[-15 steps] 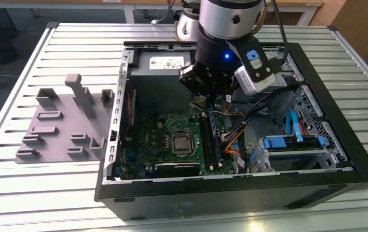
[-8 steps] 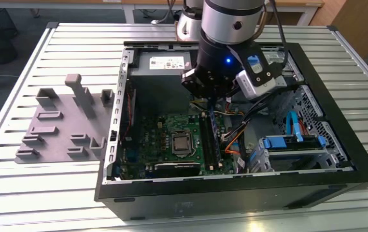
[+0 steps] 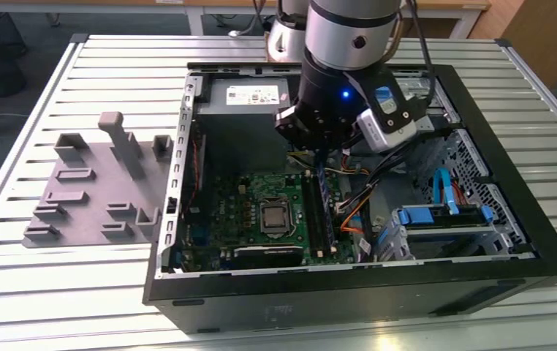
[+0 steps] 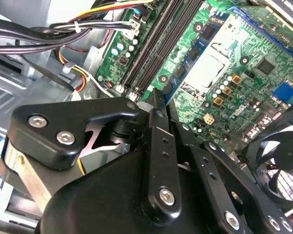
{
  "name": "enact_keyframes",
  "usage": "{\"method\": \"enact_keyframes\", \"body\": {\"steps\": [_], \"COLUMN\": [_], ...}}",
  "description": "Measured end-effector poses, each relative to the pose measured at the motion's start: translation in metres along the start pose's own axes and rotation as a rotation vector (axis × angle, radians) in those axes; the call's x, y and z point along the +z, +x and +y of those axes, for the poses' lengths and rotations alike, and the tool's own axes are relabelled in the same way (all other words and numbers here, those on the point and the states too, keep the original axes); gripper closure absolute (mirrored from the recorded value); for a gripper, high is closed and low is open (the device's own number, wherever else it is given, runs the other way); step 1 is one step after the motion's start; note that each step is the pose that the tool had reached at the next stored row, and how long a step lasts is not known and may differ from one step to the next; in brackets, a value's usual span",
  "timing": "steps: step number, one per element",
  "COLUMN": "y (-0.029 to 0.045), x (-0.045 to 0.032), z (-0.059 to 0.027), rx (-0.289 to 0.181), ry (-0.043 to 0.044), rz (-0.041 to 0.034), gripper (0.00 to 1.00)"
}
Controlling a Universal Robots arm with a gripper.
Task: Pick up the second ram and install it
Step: 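Insert the second ram into the second slot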
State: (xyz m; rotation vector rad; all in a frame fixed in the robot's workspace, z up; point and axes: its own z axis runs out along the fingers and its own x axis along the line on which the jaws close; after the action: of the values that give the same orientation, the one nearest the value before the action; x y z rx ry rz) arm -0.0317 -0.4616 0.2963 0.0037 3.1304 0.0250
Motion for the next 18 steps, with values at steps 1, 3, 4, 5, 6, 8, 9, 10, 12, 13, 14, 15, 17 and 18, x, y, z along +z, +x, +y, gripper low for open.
{"method": "enact_keyframes", "body": {"steps": [1,3,4,5,6,8,9,10,12,13,14,15,17,18], "y": [0.0000,0.0001,0.0001,0.0001,0.0001,0.0001,0.0001,0.0002,0.0002,0.0001,0.0002,0.0002,0.0002,0.0002], "x": [0.0014,0.0047,0.0064,0.0083,0.0101,0.0133,0.0144,0.0151,0.0166,0.0176,0.0189,0.0205,0.0243,0.0258], "z": [0.0000,-0.0001,-0.0001,-0.0001,-0.0002,-0.0002,-0.0002,-0.0002,-0.0003,-0.0003,-0.0003,-0.0003,-0.0004,-0.0004], "rx": [0.000,0.000,0.000,0.001,0.001,0.002,0.003,0.004,0.005,0.006,0.007,0.008,0.010,0.012], "ry": [0.0001,0.0001,0.0001,0.0000,0.0001,0.0002,0.0002,0.0003,0.0008,0.0010,0.0010,0.0012,0.0011,0.0011], "rz": [0.0002,0.0006,0.0008,0.0009,0.0010,0.0012,0.0012,0.0013,0.0013,0.0013,0.0013,0.0012,0.0012,0.0012], "gripper": [0.86,0.86,0.86,0.86,0.86,0.86,0.86,0.86,0.86,0.86,0.86,0.86,0.86,0.86]}}
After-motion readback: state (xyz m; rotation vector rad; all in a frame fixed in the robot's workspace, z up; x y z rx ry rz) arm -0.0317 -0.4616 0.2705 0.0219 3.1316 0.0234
